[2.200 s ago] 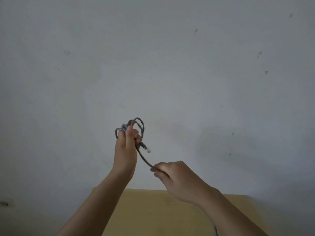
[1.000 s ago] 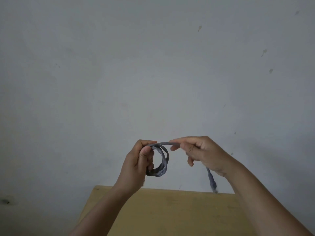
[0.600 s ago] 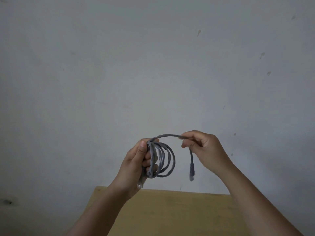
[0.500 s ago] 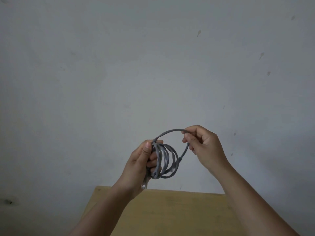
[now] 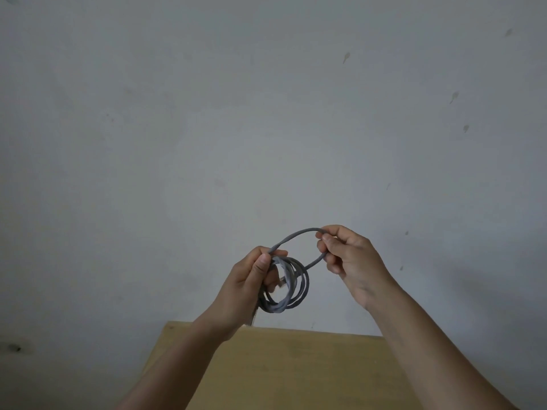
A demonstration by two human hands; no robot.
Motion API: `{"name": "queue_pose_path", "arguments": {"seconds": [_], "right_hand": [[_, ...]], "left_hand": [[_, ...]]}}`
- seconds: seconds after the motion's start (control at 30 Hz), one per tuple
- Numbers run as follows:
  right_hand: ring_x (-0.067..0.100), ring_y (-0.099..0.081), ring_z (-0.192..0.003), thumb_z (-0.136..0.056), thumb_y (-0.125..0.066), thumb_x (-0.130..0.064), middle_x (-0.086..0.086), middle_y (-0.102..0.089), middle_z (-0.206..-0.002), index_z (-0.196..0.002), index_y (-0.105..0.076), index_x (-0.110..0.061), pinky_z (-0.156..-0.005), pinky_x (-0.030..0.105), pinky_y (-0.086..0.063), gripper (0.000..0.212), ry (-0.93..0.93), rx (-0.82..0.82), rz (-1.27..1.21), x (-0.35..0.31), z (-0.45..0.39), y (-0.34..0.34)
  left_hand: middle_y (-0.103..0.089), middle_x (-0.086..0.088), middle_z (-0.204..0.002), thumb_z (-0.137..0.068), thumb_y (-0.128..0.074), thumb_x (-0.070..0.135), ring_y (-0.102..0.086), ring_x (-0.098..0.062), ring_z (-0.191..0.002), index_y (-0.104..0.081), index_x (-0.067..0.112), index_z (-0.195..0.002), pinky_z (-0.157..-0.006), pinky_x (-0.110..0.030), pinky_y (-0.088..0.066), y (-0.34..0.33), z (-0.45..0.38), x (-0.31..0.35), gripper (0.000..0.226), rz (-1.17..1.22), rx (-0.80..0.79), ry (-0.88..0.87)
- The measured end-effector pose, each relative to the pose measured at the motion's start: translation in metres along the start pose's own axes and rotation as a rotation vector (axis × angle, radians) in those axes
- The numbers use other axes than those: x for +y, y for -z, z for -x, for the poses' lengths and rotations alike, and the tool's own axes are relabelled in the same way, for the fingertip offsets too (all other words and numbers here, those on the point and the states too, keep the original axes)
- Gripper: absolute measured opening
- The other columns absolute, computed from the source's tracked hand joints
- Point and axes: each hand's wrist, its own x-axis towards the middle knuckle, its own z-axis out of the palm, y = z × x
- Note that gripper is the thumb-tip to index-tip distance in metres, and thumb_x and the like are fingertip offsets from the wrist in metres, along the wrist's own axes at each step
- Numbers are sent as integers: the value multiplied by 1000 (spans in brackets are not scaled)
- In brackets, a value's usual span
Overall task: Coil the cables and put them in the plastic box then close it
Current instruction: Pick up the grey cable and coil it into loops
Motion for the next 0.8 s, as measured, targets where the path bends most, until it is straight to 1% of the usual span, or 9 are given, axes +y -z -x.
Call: {"name": "queue_pose_path", "arguments": {"seconds": [0.1, 0.23, 0.33, 0.47, 0.53, 0.6, 0.67, 0.7, 0.8], "right_hand": [[5, -39, -44, -94, -44, -1, -4, -55, -59, -83, -64, -9, -39, 14, -31, 24, -82, -29, -74, 0, -1, 1], [3, -42, -43, -94, -46, -1, -5, -56, -57, -81, -62, -10, -38, 13, -34, 22, -185, -46, -223, 11, 4, -11], [9, -49, -50, -91, -53, -5, -2, -60, -58, -78, -66, -13, -47, 17, -42, 20, -192, -111, -216, 26, 13, -24], [8, -43, -50, -92, -54, -12, -10, -55, -56, -81, -71, -23, -50, 16, -37, 24, 90, -89, 270, 30, 21, -24], [2, -50, -60, -94, -50, -12, -12, -62, -69, -95, -70, -25, -58, 8, -37, 25, 284, -65, 576, 29, 22, -24], [3, -56, -78, -94, -48, -4, 0, -64, -92, -111, -66, -15, -71, 3, -36, 28, 483, 27, 768, 27, 25, -28], [10, -56, -82, -90, -48, 0, 8, -59, -96, -119, -60, -6, -76, 2, -36, 32, 712, 164, 826, 21, 32, -31], [10, -54, -81, -87, -49, -2, 7, -55, -94, -121, -58, -7, -76, 3, -36, 35, 813, 145, 801, 17, 37, -32], [13, -51, -83, -79, -56, -7, 3, -51, -92, -121, -56, -13, -76, 15, -43, 43, 953, -209, 855, 17, 53, -42]], "left_hand": [[-40, 13, -60, -94, -32, 30, -40, -7, -60, -62, 10, -103, -63, -14, -41, -3, 0, 5, 38, -33, -3, -24], [-37, -9, -69, -93, -33, 33, -39, -19, -65, -61, 11, -102, -61, -17, -46, -12, 1, 3, 37, 60, 23, -3], [-42, 3, -66, -93, -34, 36, -40, -13, -61, -62, 15, -97, -53, -21, -43, -19, -1, -2, 36, 42, 93, -10], [-44, 3, -65, -93, -34, 35, -50, -6, -57, -61, 11, -91, -47, -19, -44, -19, -2, -7, 36, 19, 247, -51], [-46, 11, -60, -93, -34, 36, -55, -5, -56, -60, 9, -93, -46, -18, -46, -17, -3, -9, 37, 39, 270, -53], [-46, 14, -55, -92, -35, 38, -59, -7, -56, -59, 11, -93, -46, -18, -46, -15, -3, -10, 37, 33, 278, -45], [-46, 13, -55, -91, -35, 40, -61, -9, -57, -59, 12, -92, -47, -20, -47, -14, -4, -9, 37, 17, 298, -38], [-46, 12, -57, -93, -35, 39, -61, -8, -56, -59, 12, -90, -47, -19, -47, -14, -4, -8, 35, 7, 309, -40], [-45, 5, -57, -99, -35, 27, -48, -5, -47, -58, 21, -80, -44, -16, -42, -12, -4, -9, 31, -37, 327, -66]]}}
